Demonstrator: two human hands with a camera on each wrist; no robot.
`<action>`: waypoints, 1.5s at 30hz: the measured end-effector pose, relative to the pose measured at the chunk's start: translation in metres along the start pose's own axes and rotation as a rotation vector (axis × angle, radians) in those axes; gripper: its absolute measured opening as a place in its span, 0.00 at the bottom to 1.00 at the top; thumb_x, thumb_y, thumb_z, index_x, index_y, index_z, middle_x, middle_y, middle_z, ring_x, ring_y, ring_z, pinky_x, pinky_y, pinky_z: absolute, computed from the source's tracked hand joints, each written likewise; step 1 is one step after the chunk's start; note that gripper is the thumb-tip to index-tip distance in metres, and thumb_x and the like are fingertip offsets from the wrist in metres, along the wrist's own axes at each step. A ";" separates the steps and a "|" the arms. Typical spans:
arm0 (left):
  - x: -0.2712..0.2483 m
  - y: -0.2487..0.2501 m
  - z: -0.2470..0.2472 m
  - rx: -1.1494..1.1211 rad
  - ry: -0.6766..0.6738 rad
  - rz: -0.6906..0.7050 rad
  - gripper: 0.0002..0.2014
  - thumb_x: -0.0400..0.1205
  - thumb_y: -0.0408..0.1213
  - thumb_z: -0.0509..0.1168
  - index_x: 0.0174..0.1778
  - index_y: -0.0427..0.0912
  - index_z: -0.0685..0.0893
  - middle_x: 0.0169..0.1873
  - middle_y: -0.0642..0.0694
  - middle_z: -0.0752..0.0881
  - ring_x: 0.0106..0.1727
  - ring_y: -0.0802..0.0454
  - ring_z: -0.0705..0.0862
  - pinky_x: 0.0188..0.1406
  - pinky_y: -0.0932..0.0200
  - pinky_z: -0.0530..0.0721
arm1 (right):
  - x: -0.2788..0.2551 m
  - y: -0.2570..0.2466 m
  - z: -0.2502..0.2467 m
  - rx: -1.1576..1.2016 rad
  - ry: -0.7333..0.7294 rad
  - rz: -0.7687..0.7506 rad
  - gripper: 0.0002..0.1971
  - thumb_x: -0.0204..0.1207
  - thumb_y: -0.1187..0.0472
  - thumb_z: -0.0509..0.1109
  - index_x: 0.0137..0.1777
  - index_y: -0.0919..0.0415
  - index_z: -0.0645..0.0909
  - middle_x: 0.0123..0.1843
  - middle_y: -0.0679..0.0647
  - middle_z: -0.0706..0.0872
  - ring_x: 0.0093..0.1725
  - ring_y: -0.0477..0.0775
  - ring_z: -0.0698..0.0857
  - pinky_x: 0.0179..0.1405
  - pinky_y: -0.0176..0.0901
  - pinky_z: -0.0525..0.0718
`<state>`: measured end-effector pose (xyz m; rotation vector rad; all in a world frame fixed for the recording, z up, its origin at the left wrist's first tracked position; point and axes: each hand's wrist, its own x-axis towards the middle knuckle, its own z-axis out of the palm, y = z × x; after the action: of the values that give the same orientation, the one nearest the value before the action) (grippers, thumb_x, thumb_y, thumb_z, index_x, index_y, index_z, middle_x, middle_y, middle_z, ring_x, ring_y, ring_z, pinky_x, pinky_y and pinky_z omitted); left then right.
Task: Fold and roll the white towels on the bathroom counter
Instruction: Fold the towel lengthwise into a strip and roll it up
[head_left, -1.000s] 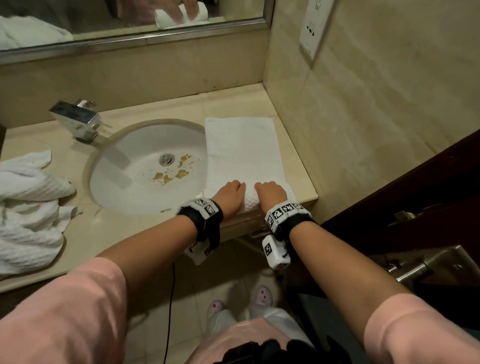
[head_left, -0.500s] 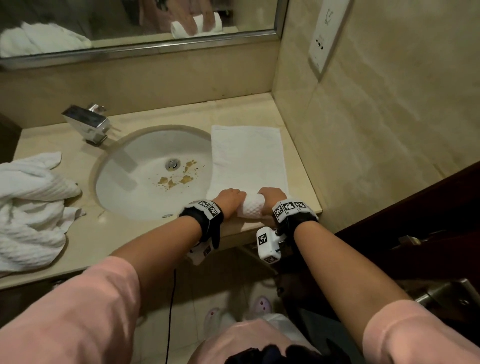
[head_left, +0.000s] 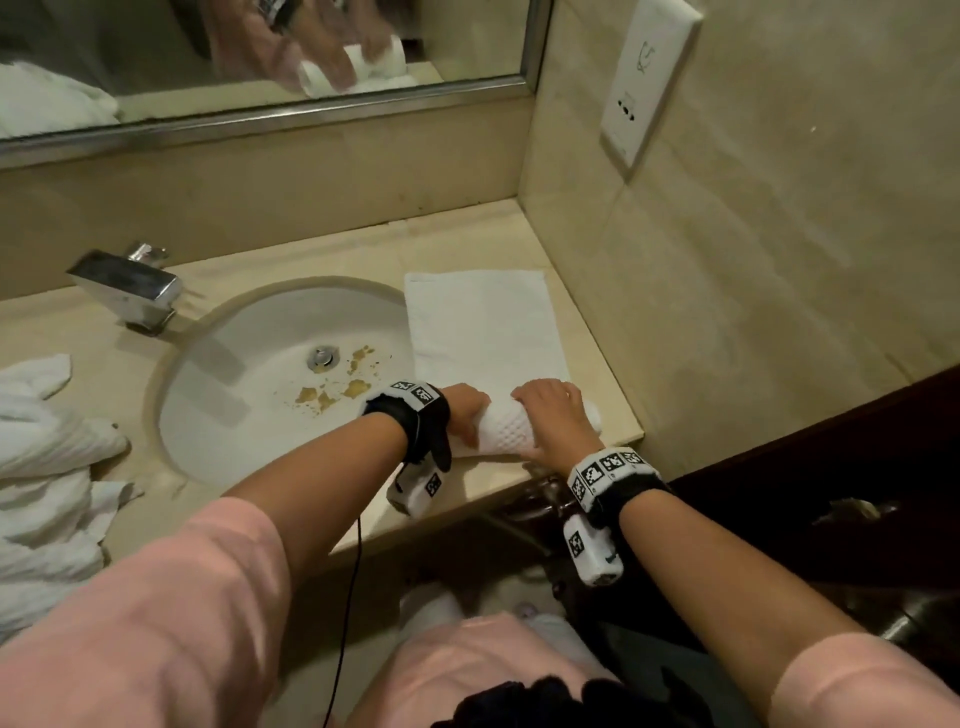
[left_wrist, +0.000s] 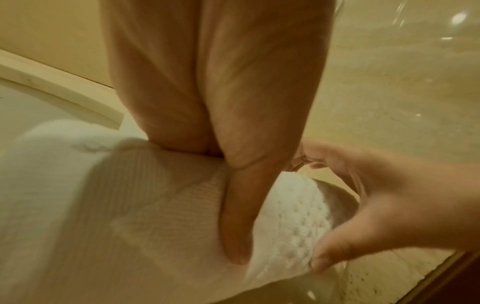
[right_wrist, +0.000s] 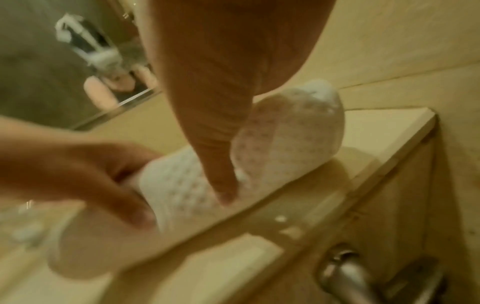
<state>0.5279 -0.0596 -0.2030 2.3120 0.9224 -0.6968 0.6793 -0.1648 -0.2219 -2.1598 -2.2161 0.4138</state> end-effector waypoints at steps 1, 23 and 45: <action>0.001 -0.001 -0.001 0.006 -0.001 0.007 0.27 0.77 0.38 0.72 0.70 0.36 0.74 0.66 0.38 0.80 0.67 0.41 0.78 0.62 0.55 0.74 | -0.005 0.001 0.003 -0.020 0.013 -0.030 0.44 0.57 0.55 0.84 0.73 0.55 0.68 0.70 0.52 0.73 0.72 0.55 0.70 0.74 0.47 0.60; -0.018 0.008 0.083 0.348 0.540 0.014 0.30 0.80 0.31 0.51 0.79 0.28 0.60 0.74 0.30 0.71 0.74 0.33 0.71 0.78 0.41 0.63 | 0.046 -0.005 -0.036 -0.128 -0.353 0.111 0.17 0.69 0.55 0.77 0.59 0.47 0.85 0.50 0.53 0.89 0.52 0.56 0.86 0.47 0.41 0.79; 0.016 -0.025 0.008 0.058 0.316 0.064 0.28 0.80 0.45 0.65 0.72 0.34 0.70 0.67 0.35 0.74 0.66 0.38 0.72 0.64 0.50 0.71 | 0.053 -0.013 -0.004 -0.111 -0.046 0.050 0.22 0.74 0.63 0.68 0.69 0.55 0.76 0.65 0.55 0.84 0.62 0.57 0.81 0.65 0.47 0.77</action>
<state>0.5177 -0.0424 -0.2260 2.5375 0.9698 -0.3403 0.6649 -0.1126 -0.2246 -2.2875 -2.2645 0.3537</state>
